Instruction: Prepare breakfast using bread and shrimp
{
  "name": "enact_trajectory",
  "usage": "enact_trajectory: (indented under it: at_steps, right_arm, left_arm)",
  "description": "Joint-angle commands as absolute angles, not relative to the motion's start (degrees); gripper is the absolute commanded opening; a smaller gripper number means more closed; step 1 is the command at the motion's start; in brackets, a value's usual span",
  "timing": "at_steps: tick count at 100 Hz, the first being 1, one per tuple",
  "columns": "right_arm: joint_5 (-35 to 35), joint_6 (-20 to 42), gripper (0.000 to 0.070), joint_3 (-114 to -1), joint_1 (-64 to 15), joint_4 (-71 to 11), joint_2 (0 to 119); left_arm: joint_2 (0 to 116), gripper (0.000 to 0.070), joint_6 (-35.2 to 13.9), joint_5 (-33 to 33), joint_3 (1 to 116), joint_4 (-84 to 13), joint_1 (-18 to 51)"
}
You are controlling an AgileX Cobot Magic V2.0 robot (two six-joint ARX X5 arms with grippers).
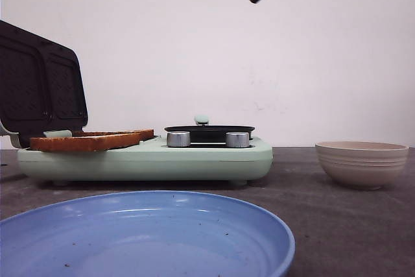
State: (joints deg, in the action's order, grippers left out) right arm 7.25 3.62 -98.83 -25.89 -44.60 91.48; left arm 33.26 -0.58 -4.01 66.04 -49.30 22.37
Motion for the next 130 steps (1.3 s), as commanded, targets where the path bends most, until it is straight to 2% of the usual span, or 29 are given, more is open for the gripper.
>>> enact_trajectory:
  at_steps: [1, 11, 19, 41, 62, 75, 89, 96, 115, 130]
  right_arm:
    - [7.3, 3.2, 0.0000, -86.2, -26.5, -34.5, 82.4]
    - [7.5, 3.2, 0.0000, -70.6, -26.5, -22.5, 71.1]
    - [7.5, 3.7, 0.0000, -61.2, -26.5, -16.6, 62.2]
    - [7.4, 2.8, 0.0000, -49.0, -26.5, -15.0, 41.0]
    - [5.6, -1.1, 0.0000, -47.4, -26.5, -15.2, 27.7]
    - [3.8, -2.6, 0.0000, -47.4, -26.4, -18.2, 22.8]
    - [3.6, -3.8, 0.0000, -47.4, -26.4, -25.4, 21.1]
    - [3.6, -3.8, 0.0000, -47.4, -26.4, -27.5, 21.1]
    - [7.6, -1.3, 0.0000, -47.4, -26.4, -27.9, 21.1]
    - [9.5, -1.1, 0.0000, -47.4, -26.4, -27.8, 21.1]
  left_arm:
    - [33.2, 0.0005, 0.0, -3.8, 66.8, -48.7, 22.6]
    - [33.3, 0.0005, 0.0, -3.8, 66.8, -48.4, 22.6]
    - [33.4, 0.0005, 0.0, -3.8, 66.8, -48.0, 22.6]
    - [36.8, 0.0005, 0.9, -3.0, 66.8, -44.3, 22.6]
    - [43.4, 0.0005, 0.9, -2.6, 66.8, -35.6, 22.5]
    - [49.1, 0.0005, 0.9, 0.9, 66.8, -26.8, 21.5]
    - [56.6, 0.0005, 1.0, 2.2, 67.2, -12.9, 16.3]
    - [60.4, 0.0005, 0.0, 2.2, 68.6, -9.3, 12.4]
    - [70.1, 0.0005, -7.4, 2.2, 78.2, -11.9, 1.2]
    - [75.1, 0.0005, -8.3, -0.2, 86.2, -17.9, -5.3]
